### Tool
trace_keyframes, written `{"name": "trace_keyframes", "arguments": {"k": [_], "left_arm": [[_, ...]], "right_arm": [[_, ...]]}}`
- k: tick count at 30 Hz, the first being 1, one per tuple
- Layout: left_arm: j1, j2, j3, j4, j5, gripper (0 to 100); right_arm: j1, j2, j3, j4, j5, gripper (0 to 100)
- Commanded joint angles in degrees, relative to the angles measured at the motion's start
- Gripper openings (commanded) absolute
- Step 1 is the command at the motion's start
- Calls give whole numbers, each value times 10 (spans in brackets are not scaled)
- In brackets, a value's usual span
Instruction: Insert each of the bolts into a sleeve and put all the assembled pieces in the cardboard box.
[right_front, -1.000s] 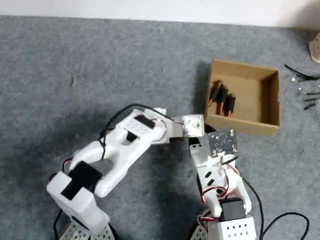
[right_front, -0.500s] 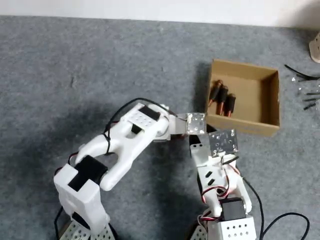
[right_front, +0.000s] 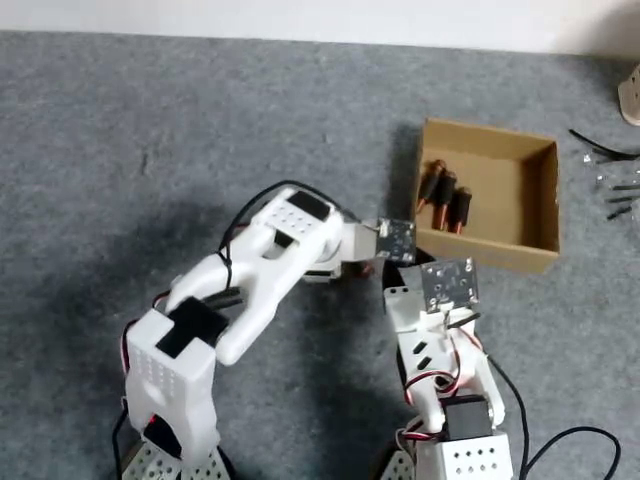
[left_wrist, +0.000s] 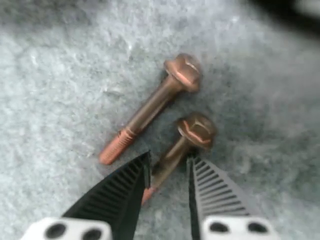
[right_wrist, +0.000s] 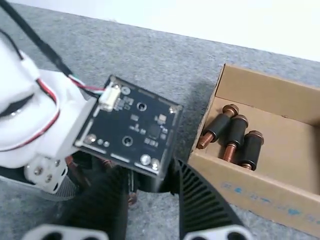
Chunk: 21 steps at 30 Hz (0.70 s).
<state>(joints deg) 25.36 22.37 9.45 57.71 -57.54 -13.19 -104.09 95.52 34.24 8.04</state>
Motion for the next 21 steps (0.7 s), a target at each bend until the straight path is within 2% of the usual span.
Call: {"name": "trace_keyframes", "arguments": {"k": [1, 4, 7, 15, 18, 21], "left_arm": [[7, 12, -5, 19, -4, 126], [7, 12, -3, 20, -4, 111], [7, 13, -6, 33, -4, 0], [6, 12, 1, 33, 2, 8], [6, 10, 15, 26, 31, 7], [6, -5, 29, -13, 68, 7]], "right_arm": [[1, -12, 40, -23, 8, 4], [1, -12, 40, -23, 8, 4], [1, -12, 40, -23, 8, 4], [1, -12, 40, -23, 8, 4], [1, -12, 40, -24, 8, 4], [1, -12, 40, -24, 8, 4]]}}
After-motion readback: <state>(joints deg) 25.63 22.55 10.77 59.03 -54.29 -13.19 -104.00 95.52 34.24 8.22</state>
